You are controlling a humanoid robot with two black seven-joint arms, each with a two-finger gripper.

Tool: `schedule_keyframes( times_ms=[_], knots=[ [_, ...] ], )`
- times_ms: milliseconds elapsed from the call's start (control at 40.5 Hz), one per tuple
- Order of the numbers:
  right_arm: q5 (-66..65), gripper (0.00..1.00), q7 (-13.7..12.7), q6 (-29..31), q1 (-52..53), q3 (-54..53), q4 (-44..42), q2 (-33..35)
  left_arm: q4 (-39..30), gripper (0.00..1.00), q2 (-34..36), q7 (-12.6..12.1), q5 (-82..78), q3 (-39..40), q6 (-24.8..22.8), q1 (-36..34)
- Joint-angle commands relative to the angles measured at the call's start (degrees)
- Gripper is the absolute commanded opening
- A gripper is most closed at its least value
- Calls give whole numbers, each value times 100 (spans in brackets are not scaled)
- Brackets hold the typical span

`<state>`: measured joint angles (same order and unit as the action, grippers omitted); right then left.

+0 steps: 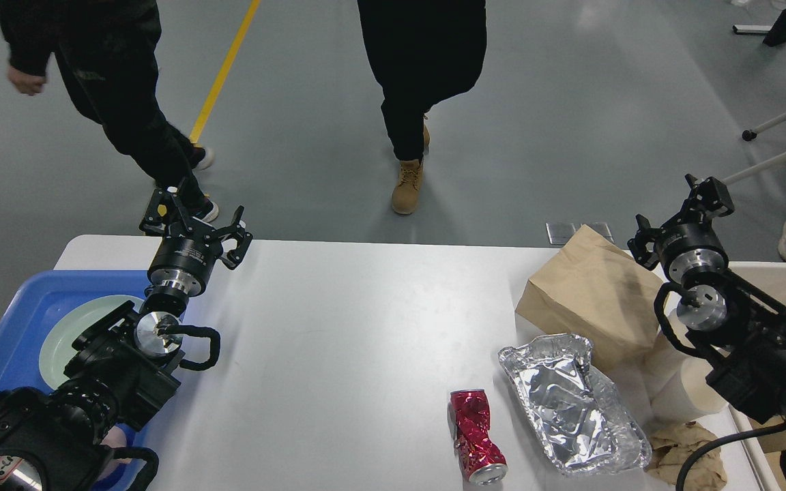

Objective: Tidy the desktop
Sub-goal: 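Move the right gripper toward the paper bag and cups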

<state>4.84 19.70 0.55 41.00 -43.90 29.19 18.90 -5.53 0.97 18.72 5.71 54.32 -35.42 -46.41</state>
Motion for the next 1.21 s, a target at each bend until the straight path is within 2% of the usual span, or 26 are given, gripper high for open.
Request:
schedule_keyframes(
  times_ms=[0,346,494,568,840,890,1013,1087,1186],
  knots=[
    [8,100,-1,7,145,-14,17,53,0,96,0,0,0,0,-9,0],
    [-35,100,-1,60,488,74,61,35,0,96,0,0,0,0,-9,0],
    [-316,100,-10,340,663,828,70,96,0,96,0,0,0,0,-9,0],
    [-536,100,-10,367,953,1618,70,184,0,96,0,0,0,0,-9,9],
    [-1204,100,-72,394,2473,6100,26,264,0,96,0,0,0,0,-9,0],
    [-1275,100,-115,394,2833,7260,34,228,0,96,0,0,0,0,-9,0],
    [-1468,100,-282,402,3335,9202,43,-70,0,96,0,0,0,0,-9,0],
    [-1512,100,-291,446,3598,10284,78,-219,0,96,0,0,0,0,-9,0],
    [-1451,100,-291,841,3915,11112,70,-465,0,96,0,0,0,0,-9,0]
  ],
)
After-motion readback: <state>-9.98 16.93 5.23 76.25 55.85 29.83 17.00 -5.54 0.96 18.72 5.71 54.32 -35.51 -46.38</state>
